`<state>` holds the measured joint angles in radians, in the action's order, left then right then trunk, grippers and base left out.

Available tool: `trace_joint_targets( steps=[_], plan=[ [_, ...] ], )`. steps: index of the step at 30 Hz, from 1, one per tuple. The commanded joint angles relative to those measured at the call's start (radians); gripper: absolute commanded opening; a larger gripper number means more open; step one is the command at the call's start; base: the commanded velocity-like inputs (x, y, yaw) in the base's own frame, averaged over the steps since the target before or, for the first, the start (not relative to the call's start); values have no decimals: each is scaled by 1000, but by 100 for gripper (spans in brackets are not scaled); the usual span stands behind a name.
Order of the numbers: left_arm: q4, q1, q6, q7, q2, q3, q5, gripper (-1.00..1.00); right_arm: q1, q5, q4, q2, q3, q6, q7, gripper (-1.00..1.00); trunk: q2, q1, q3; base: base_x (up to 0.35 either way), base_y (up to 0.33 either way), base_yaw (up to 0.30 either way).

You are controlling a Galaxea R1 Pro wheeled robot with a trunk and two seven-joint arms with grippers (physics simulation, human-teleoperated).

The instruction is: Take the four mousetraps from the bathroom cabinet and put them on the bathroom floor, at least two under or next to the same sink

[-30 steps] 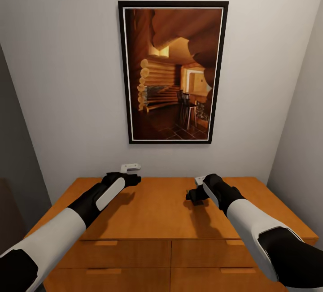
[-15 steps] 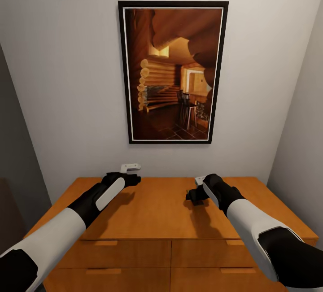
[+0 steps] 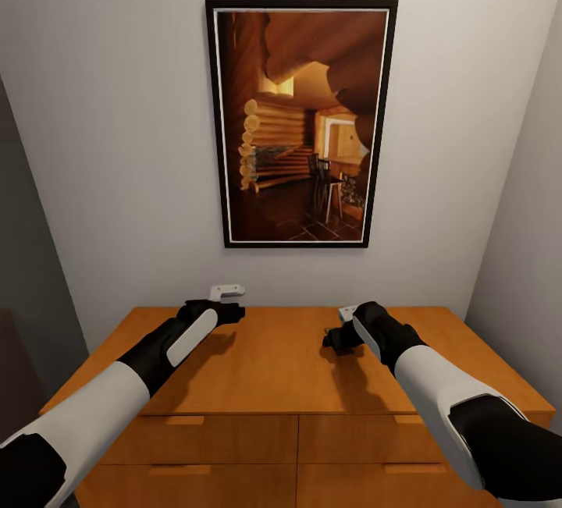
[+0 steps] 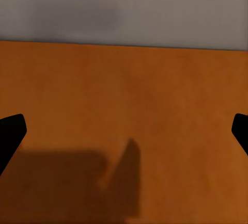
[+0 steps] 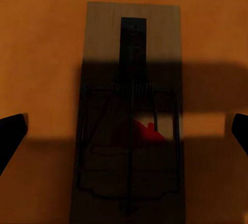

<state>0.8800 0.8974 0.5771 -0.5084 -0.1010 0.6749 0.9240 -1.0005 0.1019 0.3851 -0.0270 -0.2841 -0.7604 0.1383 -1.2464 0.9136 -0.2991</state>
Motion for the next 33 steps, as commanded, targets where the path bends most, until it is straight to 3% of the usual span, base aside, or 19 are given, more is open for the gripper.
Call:
trace_joint_targets(
  steps=[1, 33],
  plan=[
    [2, 2, 0, -10, -1, 5, 10, 100, 0, 4, -3, 1, -10, -4, -2, 100, -1, 0, -2, 0, 0, 0],
    [1, 2, 0, -10, 0, 5, 10, 100, 0, 5, -3, 1, -10, -4, -5, 100, -1, 0, -2, 0, 0, 0]
  ],
)
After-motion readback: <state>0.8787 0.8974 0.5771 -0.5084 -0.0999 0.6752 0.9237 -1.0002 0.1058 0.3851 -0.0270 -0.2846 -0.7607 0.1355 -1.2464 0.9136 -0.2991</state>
